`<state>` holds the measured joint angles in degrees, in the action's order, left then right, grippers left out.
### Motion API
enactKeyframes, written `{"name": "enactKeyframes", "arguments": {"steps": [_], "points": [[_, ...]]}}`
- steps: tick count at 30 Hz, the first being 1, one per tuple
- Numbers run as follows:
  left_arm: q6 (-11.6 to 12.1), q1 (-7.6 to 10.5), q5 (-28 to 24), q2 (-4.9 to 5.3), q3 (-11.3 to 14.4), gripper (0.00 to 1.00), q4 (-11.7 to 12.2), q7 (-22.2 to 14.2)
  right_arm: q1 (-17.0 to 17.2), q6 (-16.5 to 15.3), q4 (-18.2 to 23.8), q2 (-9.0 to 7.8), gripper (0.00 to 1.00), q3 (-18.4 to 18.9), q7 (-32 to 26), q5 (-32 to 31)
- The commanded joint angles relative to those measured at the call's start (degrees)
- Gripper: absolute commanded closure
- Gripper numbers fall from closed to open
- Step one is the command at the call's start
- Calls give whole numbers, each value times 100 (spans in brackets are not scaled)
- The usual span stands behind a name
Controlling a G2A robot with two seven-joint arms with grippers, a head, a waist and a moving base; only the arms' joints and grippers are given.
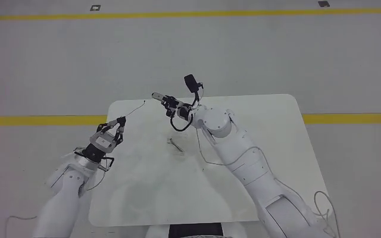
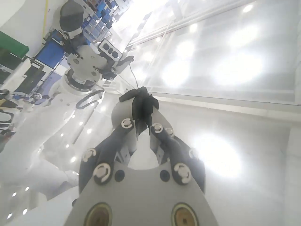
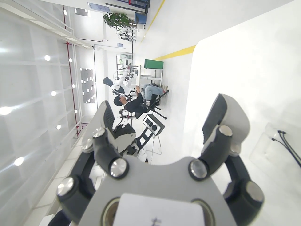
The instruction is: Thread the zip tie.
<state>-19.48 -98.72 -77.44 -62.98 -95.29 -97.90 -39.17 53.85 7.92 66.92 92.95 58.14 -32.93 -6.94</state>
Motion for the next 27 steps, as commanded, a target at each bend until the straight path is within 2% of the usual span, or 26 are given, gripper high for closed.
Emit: {"name": "enactKeyframes", "arguments": {"steps": [1, 5, 9, 11, 15, 18, 27], "points": [[0, 0, 0, 0, 0, 100, 0, 0, 0, -1, 0, 0, 0, 0, -1, 0], [25, 30, 83, -1, 28, 100, -6, 99, 0, -1, 0, 0, 0, 0, -1, 0], [411, 55, 935, 35, -4, 100, 56, -65, 41, -50, 66, -19, 0, -7, 21, -110], [462, 67, 1162, 51, -27, 100, 103, -198, 29, -28, 116, -50, 0, -24, -122, -279], [495, 103, 1717, 108, -135, 100, 229, -524, -75, -108, 119, -120, 0, -50, -714, -516], [390, 135, 1950, 142, -172, 100, 330, -733, -102, -223, 123, -139, 0, -58, -880, -533], [378, 140, 1966, 145, -173, 100, 339, -751, -102, -223, 123, -139, 0, -58, -880, -533]]}}
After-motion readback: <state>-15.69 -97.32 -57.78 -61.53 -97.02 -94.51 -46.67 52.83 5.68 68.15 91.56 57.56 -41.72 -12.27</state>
